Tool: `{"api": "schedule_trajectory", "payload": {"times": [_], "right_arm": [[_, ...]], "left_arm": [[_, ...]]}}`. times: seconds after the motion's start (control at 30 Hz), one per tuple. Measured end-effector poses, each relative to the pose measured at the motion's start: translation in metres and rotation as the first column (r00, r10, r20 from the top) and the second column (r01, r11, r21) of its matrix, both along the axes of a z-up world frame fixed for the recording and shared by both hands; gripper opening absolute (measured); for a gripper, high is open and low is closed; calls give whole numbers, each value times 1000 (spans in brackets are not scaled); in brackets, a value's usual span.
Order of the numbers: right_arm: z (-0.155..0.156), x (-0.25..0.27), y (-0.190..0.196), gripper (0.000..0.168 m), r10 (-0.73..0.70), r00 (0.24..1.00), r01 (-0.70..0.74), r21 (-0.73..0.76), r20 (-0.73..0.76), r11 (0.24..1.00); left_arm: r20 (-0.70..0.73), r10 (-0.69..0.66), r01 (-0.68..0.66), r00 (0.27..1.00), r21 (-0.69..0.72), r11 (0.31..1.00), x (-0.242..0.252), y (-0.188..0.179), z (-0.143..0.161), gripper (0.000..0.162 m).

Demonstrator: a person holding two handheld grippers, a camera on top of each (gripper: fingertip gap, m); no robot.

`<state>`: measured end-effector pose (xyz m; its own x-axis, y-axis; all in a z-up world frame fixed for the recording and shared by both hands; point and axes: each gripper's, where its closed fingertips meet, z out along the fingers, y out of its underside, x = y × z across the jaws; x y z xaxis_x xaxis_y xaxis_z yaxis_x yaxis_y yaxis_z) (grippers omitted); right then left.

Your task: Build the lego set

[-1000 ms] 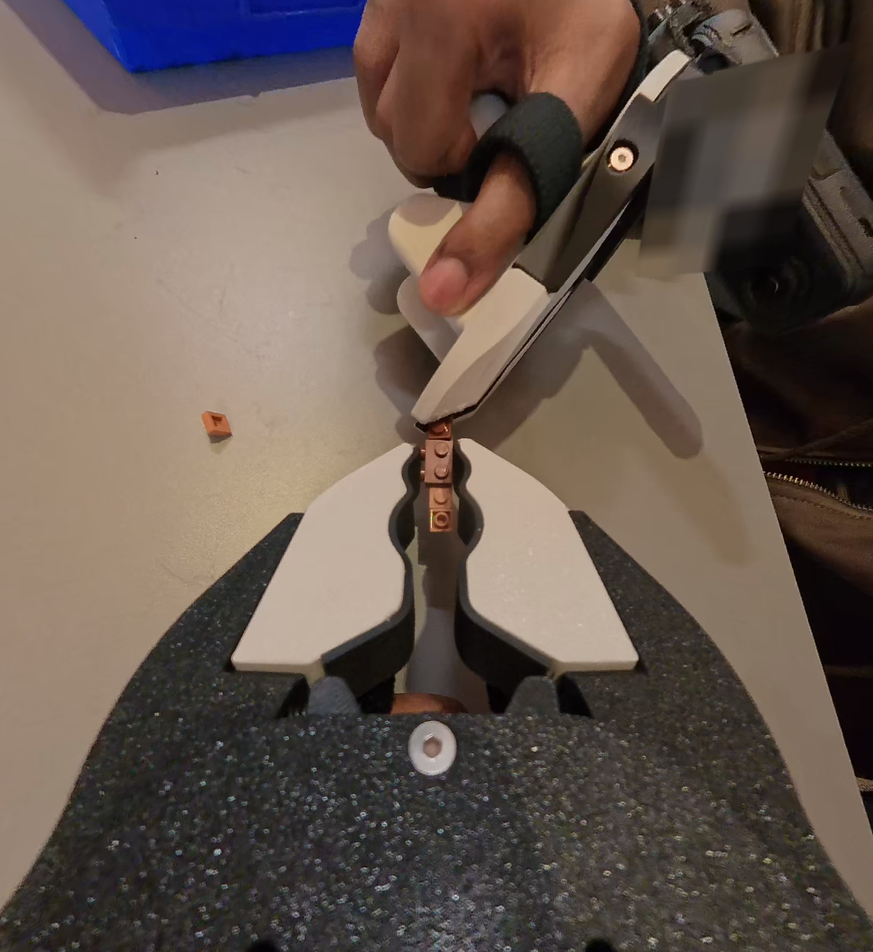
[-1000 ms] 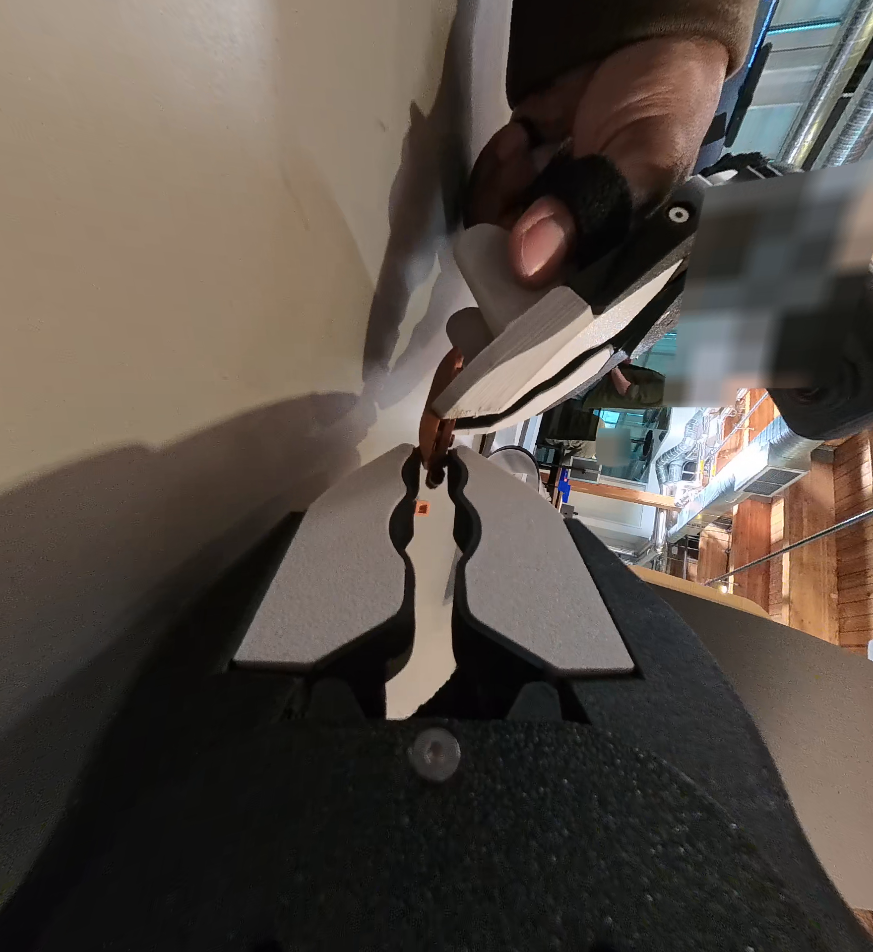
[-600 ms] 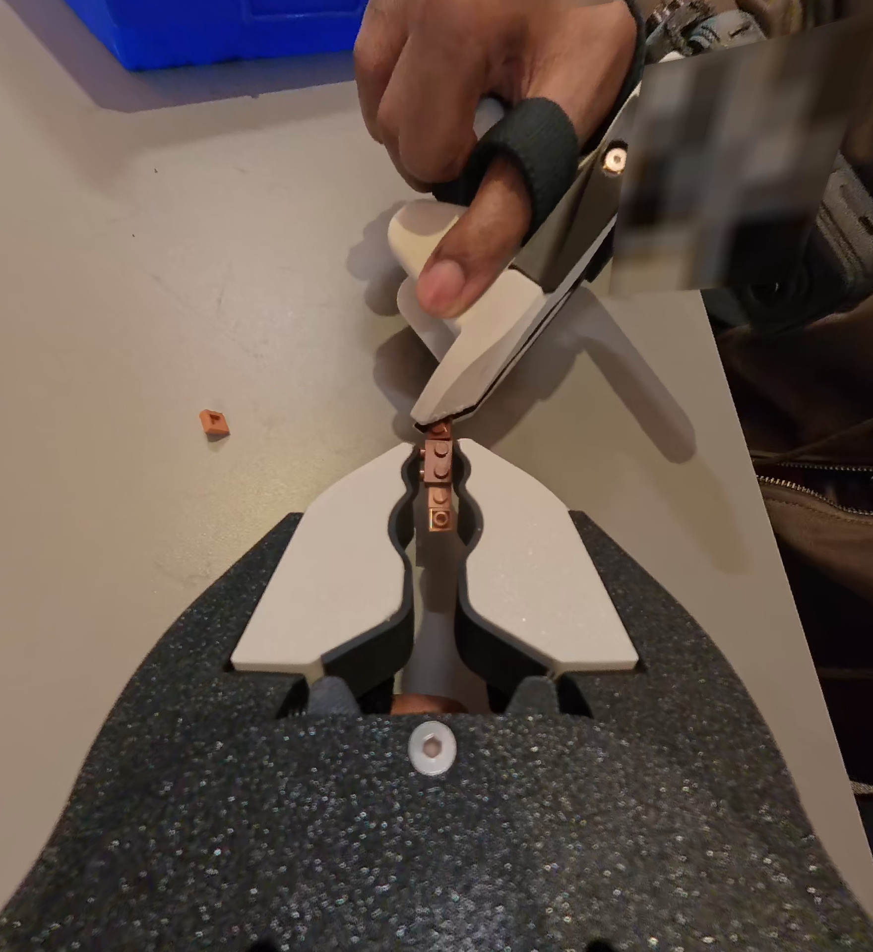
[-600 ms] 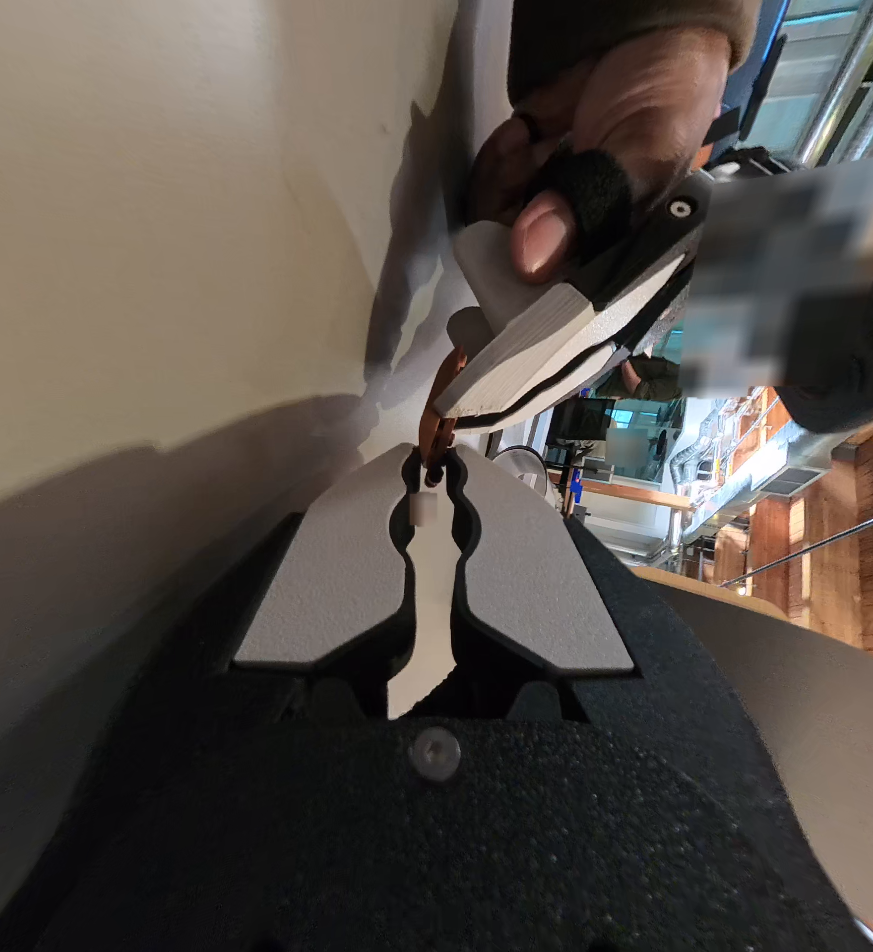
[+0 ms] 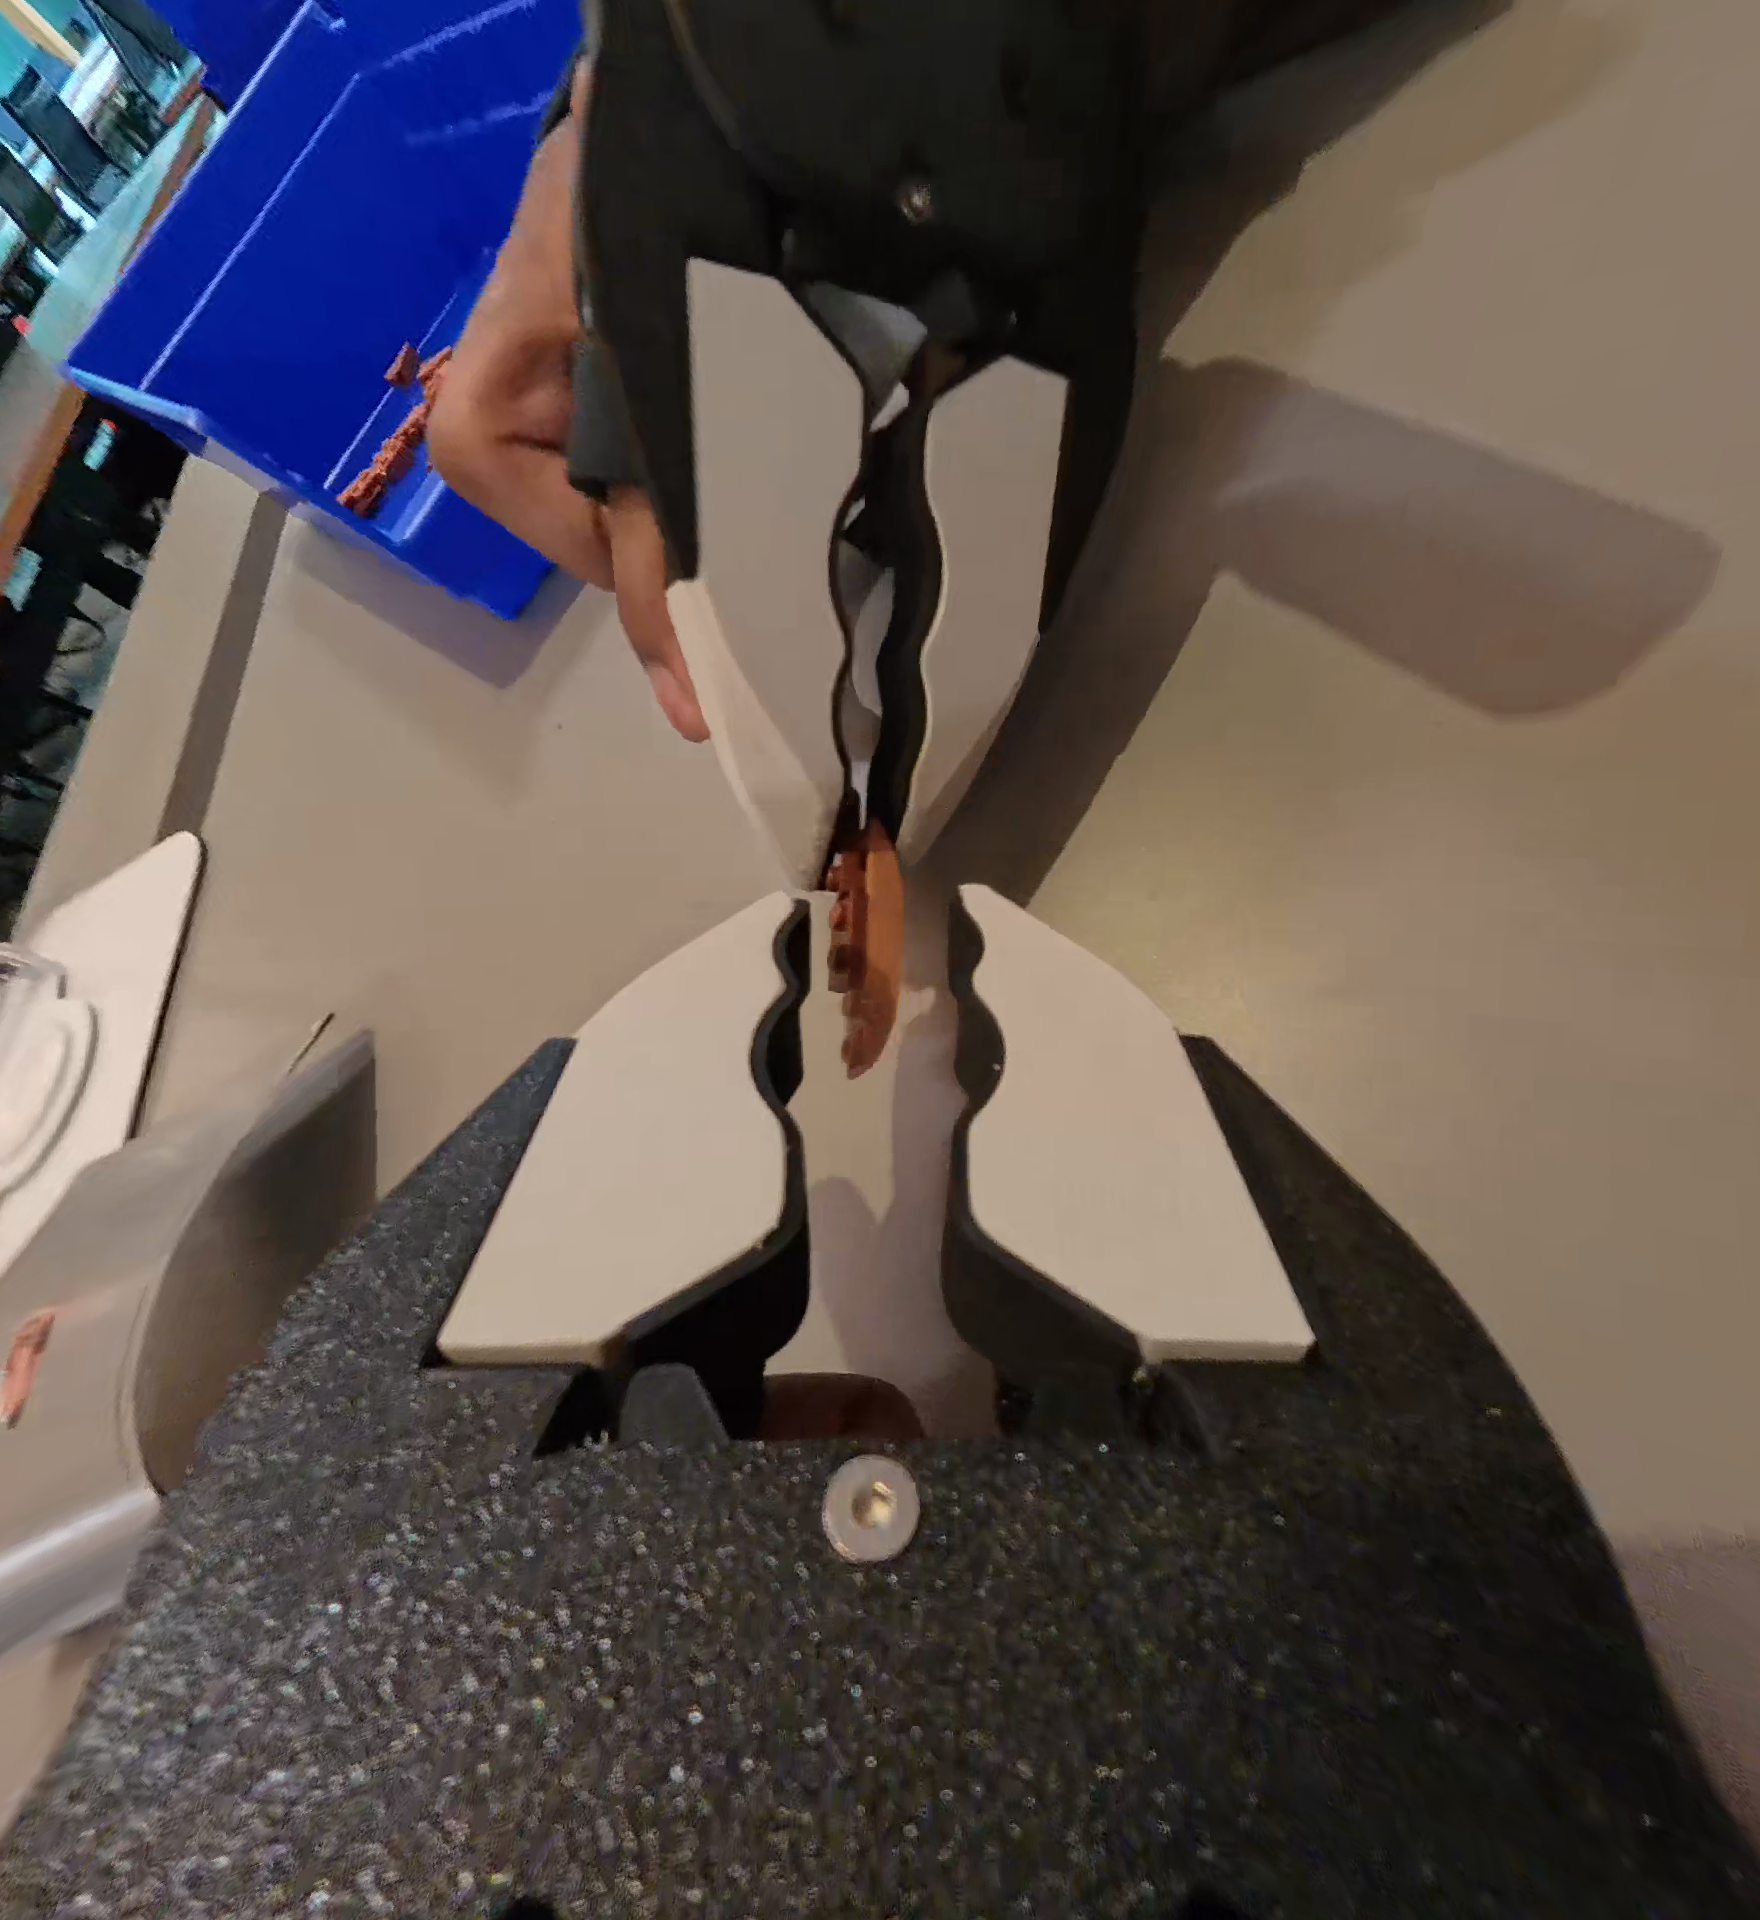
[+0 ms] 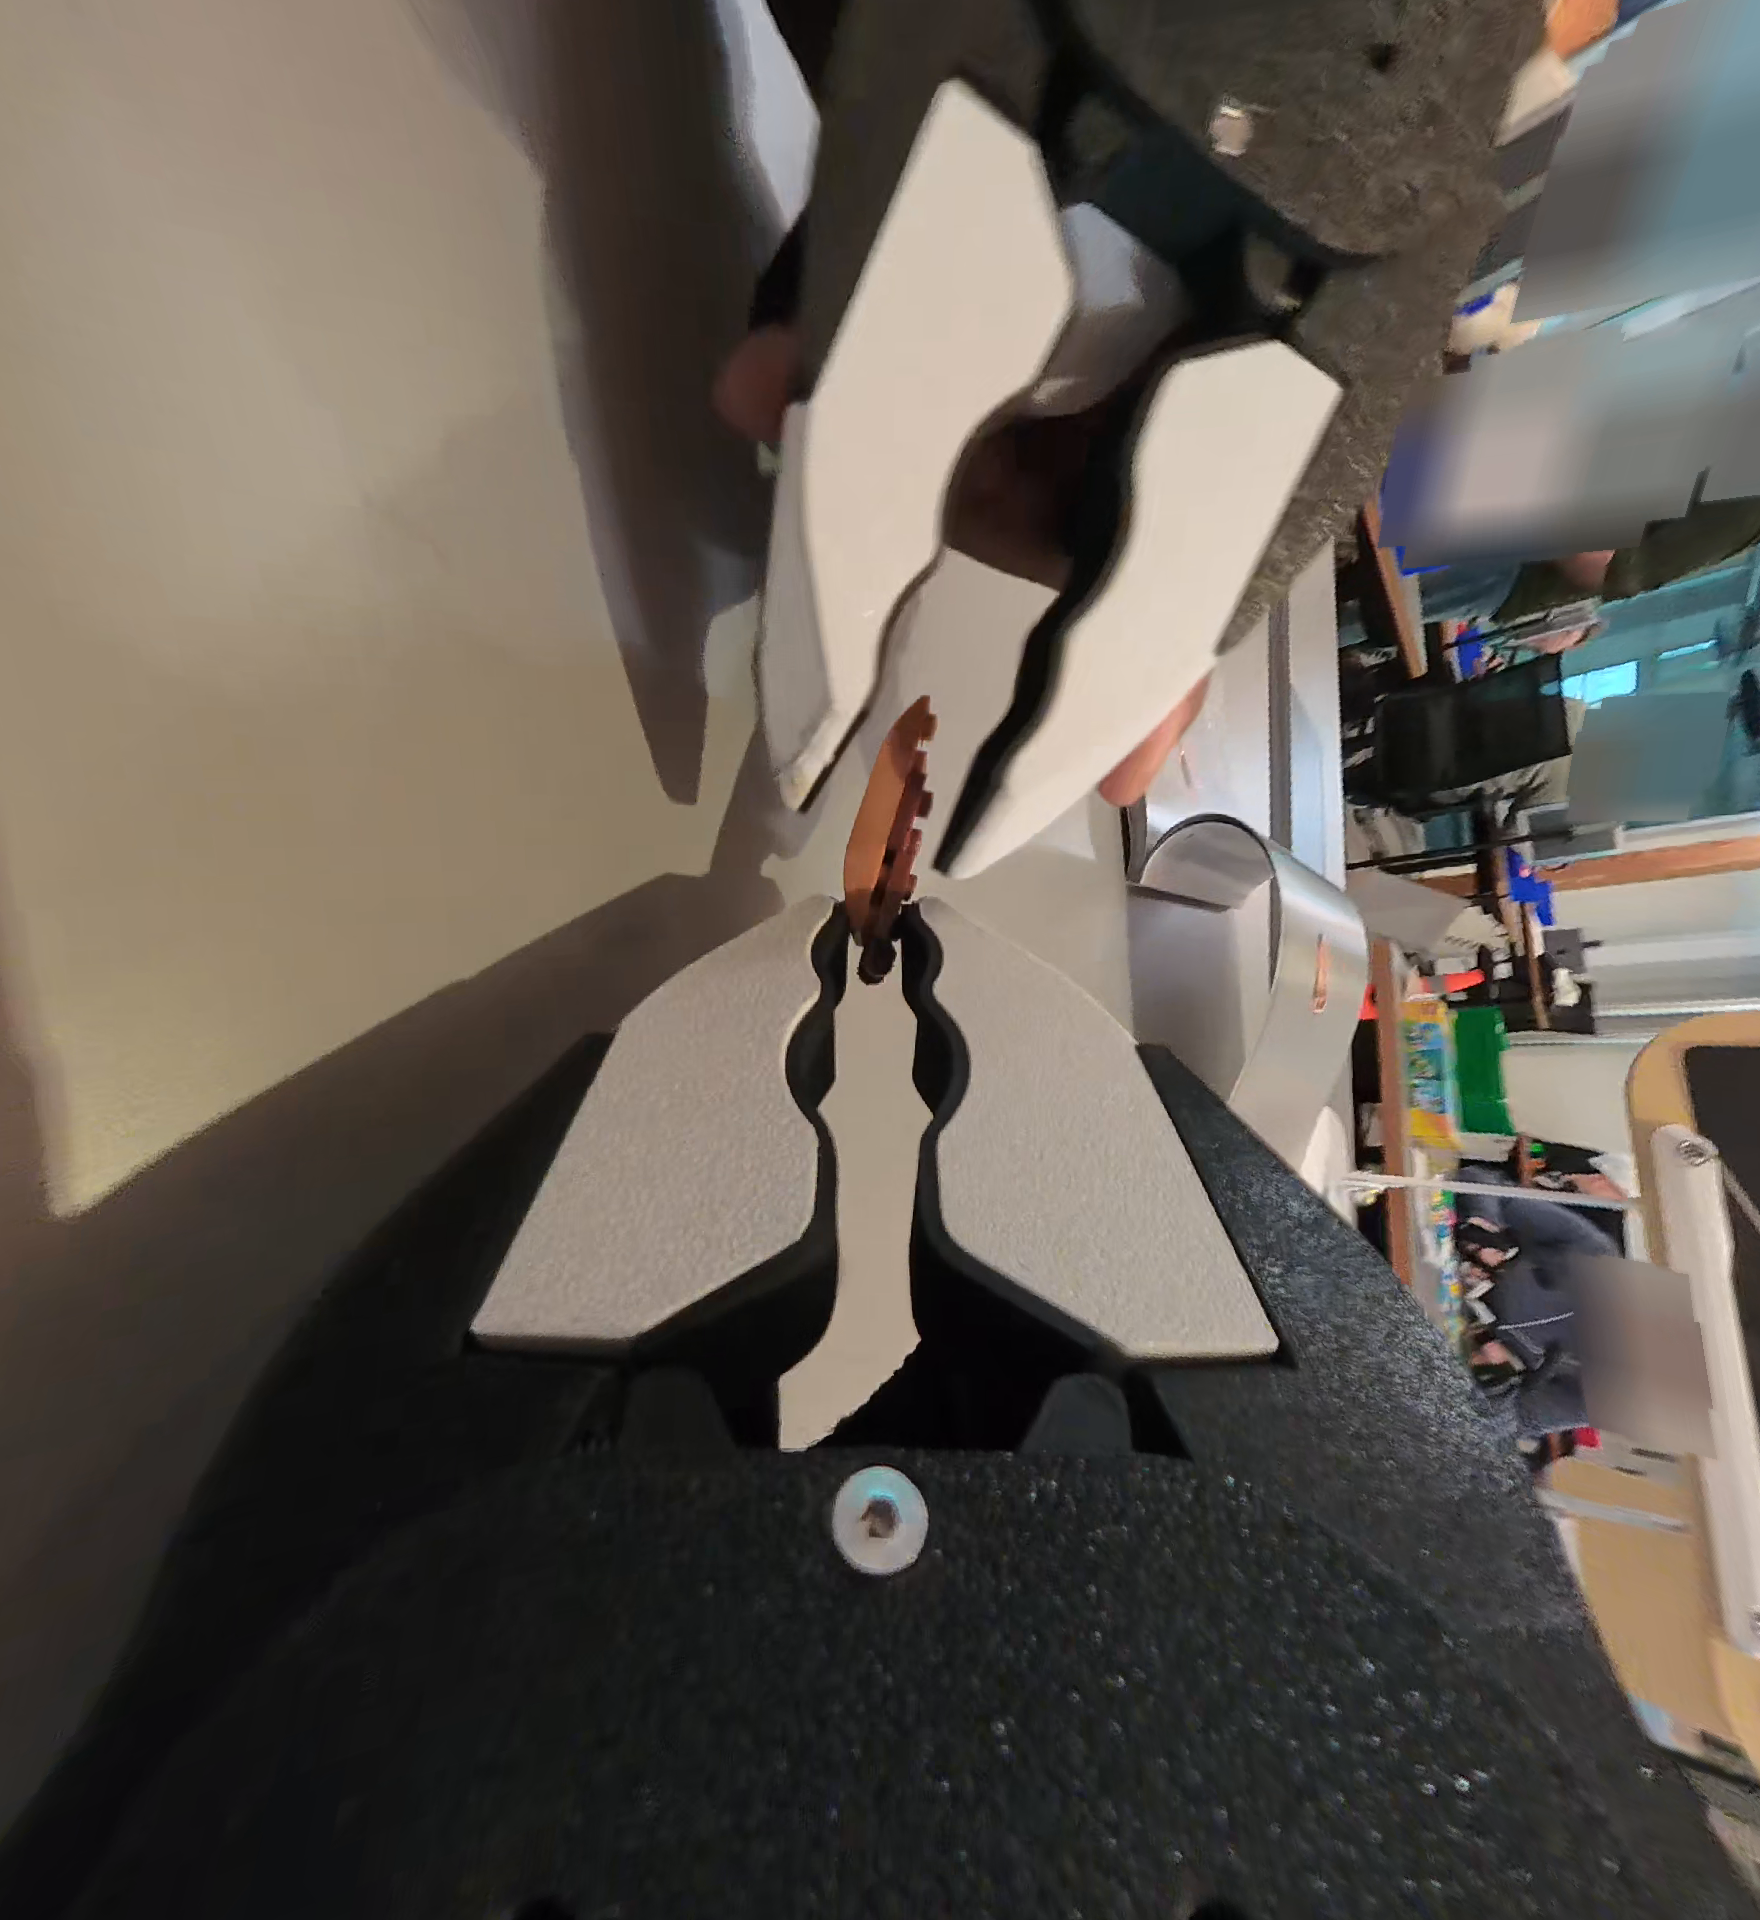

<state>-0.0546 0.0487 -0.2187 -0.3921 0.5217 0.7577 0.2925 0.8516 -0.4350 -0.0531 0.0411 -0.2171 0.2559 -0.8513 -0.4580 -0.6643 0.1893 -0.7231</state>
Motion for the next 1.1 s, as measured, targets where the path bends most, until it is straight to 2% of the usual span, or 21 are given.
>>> {"api": "schedule_trajectory", "payload": {"times": [0.2,0.4,0.73,0.97,1.1], "right_arm": [[0,0,1,9,-12,1000,12,-38,8,999],[2,-1,4,10,-21,1000,21,-51,-1,998],[6,-3,3,10,-14,1000,13,-45,-26,999],[13,-4,6,13,-27,997,26,-21,-78,999],[18,0,10,21,-39,995,31,-90,-91,996]], "left_arm": [[-55,5,4,998,163,987,2,7,2,16],[-91,8,15,996,247,969,3,8,4,13],[-86,9,13,996,249,968,2,7,9,12],[-21,30,-25,999,209,978,0,10,14,11],[26,55,-59,998,190,980,-4,13,19,12]]}}
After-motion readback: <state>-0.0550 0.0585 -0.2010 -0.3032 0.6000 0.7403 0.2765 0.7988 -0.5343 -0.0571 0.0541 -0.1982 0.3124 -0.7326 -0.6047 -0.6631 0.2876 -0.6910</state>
